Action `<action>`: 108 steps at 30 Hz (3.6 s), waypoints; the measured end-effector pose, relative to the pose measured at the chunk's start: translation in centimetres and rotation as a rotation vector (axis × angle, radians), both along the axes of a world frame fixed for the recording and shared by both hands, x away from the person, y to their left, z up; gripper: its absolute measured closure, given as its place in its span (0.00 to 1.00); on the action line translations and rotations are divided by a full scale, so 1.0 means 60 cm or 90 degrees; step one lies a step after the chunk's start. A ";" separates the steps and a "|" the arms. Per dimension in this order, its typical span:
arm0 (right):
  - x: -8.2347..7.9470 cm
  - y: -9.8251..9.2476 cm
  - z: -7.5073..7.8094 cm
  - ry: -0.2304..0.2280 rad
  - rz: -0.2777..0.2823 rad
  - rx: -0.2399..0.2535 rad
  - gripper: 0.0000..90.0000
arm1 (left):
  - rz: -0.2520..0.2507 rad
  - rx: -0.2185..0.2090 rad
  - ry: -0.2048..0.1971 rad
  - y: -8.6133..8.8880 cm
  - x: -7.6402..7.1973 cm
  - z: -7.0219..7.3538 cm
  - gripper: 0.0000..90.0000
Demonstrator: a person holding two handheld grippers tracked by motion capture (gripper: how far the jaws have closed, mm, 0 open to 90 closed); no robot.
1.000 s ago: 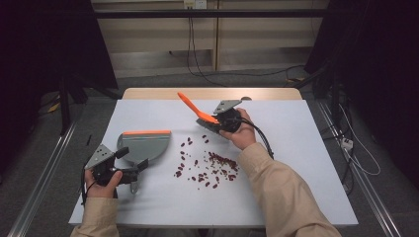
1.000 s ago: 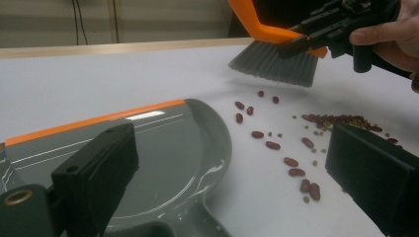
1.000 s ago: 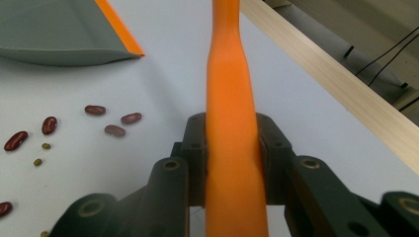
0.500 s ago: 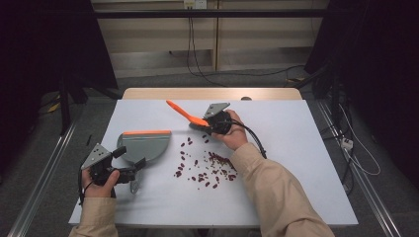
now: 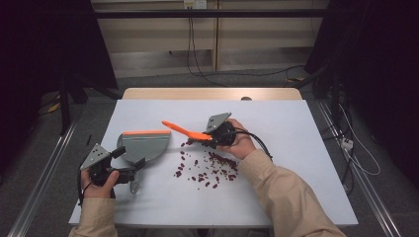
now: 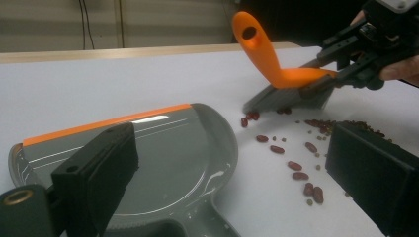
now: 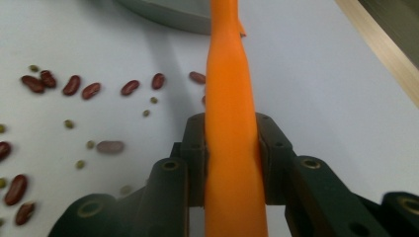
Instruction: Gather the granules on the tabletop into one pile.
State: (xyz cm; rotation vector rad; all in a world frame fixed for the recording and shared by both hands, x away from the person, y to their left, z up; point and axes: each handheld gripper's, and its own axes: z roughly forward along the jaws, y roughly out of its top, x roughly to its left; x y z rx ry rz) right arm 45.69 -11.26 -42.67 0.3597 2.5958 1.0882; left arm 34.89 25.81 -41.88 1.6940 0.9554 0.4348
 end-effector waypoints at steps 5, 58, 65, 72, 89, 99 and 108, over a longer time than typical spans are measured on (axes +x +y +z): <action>-0.023 -0.007 0.003 0.011 0.019 0.003 0.79 | -0.002 0.001 -0.001 -0.002 0.000 0.000 0.07; -0.055 0.029 0.009 -0.004 0.145 0.003 0.79 | 0.007 0.008 0.005 -0.001 0.004 -0.004 0.07; -0.054 0.017 0.028 -0.011 0.117 0.055 0.80 | 0.007 0.007 0.005 -0.003 0.005 -0.005 0.07; -0.030 0.021 0.018 -0.028 0.076 0.040 0.79 | 0.004 0.008 0.005 -0.004 0.007 -0.005 0.07; -0.061 0.043 0.004 0.010 0.107 0.033 0.79 | 0.009 0.005 0.001 0.002 0.006 -0.001 0.07; -0.075 0.036 0.026 0.013 0.089 0.083 0.80 | 0.010 0.004 0.001 0.002 0.007 -0.001 0.07; -0.085 0.022 0.055 0.063 -0.070 0.193 0.79 | 0.008 0.005 0.001 0.000 0.007 -0.002 0.07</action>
